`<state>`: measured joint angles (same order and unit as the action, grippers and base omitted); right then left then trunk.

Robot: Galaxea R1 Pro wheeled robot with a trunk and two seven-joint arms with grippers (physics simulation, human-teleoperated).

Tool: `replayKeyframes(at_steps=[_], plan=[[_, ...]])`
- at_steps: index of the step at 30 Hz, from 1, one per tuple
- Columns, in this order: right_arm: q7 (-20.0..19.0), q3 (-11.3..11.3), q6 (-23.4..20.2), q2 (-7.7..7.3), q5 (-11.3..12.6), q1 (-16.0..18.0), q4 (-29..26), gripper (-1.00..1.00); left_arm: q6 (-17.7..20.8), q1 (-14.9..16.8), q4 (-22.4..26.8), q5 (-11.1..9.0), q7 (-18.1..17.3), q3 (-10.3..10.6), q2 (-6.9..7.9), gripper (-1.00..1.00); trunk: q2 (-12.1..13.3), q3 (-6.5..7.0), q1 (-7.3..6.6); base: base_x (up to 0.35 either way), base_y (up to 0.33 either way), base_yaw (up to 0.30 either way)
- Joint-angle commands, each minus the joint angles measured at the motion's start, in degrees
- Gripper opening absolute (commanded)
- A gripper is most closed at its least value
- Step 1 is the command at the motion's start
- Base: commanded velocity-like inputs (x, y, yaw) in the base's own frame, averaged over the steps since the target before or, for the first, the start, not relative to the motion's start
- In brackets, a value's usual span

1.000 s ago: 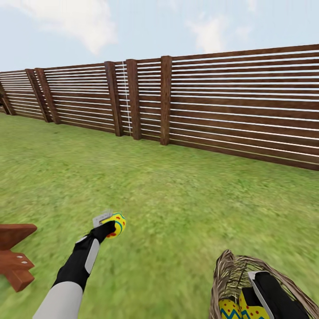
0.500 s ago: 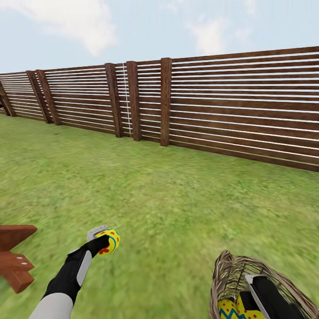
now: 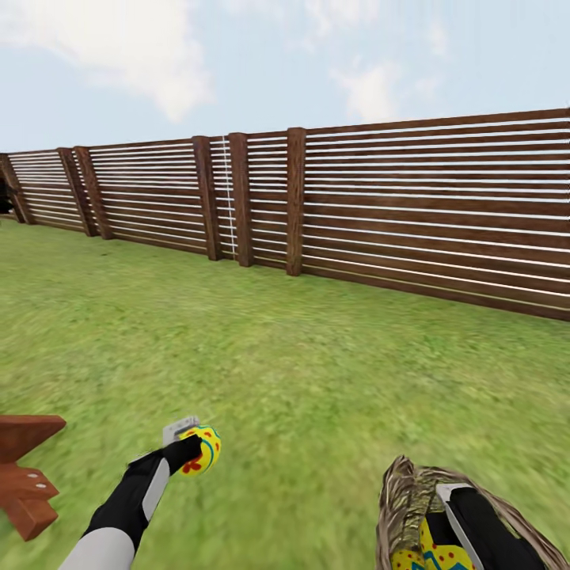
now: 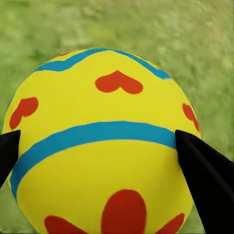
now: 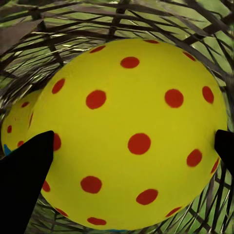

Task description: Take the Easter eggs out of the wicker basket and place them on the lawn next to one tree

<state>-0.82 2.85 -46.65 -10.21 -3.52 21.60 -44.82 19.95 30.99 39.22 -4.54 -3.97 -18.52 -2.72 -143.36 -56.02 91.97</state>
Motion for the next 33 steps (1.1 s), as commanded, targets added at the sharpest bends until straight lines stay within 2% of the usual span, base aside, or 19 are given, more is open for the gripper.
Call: replayKeyframes(at_steps=[1, 4, 6, 8, 9, 12, 15, 18, 22, 24, 25, 27, 30, 33], plan=[[-0.1, 0.1, -0.3, 0.01, -0.6, 0.0, -0.1, -1.0, 0.4, 0.0, -1.4, -0.5, -0.2, -0.4, -0.08, -1.0, 0.0, 0.17, -0.04, 0.0, 0.0, 0.0], [-0.1, 0.0, -0.3, 0.08, -0.6, 0.0, 0.1, -1.0, 0.3, 0.0, -3.0, -0.4, 0.1, -0.4, -0.17, -1.0, 0.0, 0.84, -0.12, 0.0, 0.0, 0.0], [-0.1, 0.0, -0.3, 0.1, -0.5, 0.0, 0.3, -1.0, -0.3, 0.0, -2.2, -0.6, -0.1, -0.4, -0.11, -1.0, 0.1, 1.28, -0.17, 0.0, 0.0, 0.0], [-0.1, 0.0, -0.2, -0.01, -0.5, 0.0, 0.3, -1.0, -3.6, -0.1, -1.6, -0.5, -0.1, -0.6, -0.15, -1.0, 0.1, 1.72, -0.22, 0.0, 0.0, 0.0], [-0.1, 0.1, -0.2, -0.06, -0.6, 0.0, 0.3, -1.0, -5.5, -0.2, -3.7, -0.5, -0.1, -0.7, 0.01, -1.0, 0.1, 1.95, -0.24, 0.0, 0.0, 0.0], [-0.1, 0.1, -0.2, -0.15, -0.5, 0.0, 0.3, -1.0, -6.9, -0.4, -7.8, -0.3, -0.2, -0.7, 0.02, -1.0, 0.5, 2.57, -0.51, 0.0, 0.0, 0.0], [-0.1, 0.1, -0.2, -0.28, -0.6, 0.0, 0.3, -1.0, -9.9, -0.7, -9.4, -0.5, -0.2, -0.8, 0.06, -1.0, 1.7, 3.11, -1.17, 0.0, 0.0, 0.0], [-0.1, 0.1, -0.2, -0.56, -0.5, 0.0, 0.3, -1.0, -10.2, -0.8, -12.0, -0.4, -0.2, -0.7, 0.05, -1.0, 2.9, 3.65, -1.83, 0.0, 0.0, 0.0], [-0.1, 0.1, -0.2, -0.44, -0.5, 0.0, 0.3, -1.0, -10.2, -0.8, -12.2, -0.5, -0.3, -0.7, 0.16, -1.0, 4.5, 4.36, -2.71, 0.0, 0.0, 0.0], [-0.1, 0.1, -0.2, -0.36, -0.6, 0.0, 0.3, -1.0, -7.7, -0.8, -12.0, -0.5, -0.3, -0.6, 0.3, -1.0, 5.3, 4.72, -3.15, 0.0, 0.0, 0.0], [-0.1, 0.1, -0.2, -0.29, -0.6, 0.0, 0.3, -1.0, -4.0, -0.8, -11.6, -0.5, -0.3, -0.5, 0.37, -1.0, 5.7, 4.9, -3.37, 0.0, 0.0, 0.0], [-0.1, 0.0, -0.2, -0.08, -0.6, 0.0, 0.4, -1.0, -0.1, -0.8, -9.3, -0.5, -0.3, -0.5, 0.56, -1.0, 6.5, 5.26, -3.81, 0.0, 0.0, 0.0], [-0.1, -1.1, -0.2, 0.09, -0.5, 0.0, 0.5, -1.0, 14.6, -0.8, -3.1, -0.4, 0.1, -0.4, 1.2, -1.0, 7.7, 5.8, -4.47, 0.0, 0.0, 0.0], [-0.1, -1.3, -0.2, 0.1, -0.5, 0.0, 0.5, -1.0, 17.2, -0.8, -1.9, -0.3, 0.2, -0.3, 1.47, -1.0, 8.9, 6.34, -5.13, 0.0, 0.0, 0.0]])
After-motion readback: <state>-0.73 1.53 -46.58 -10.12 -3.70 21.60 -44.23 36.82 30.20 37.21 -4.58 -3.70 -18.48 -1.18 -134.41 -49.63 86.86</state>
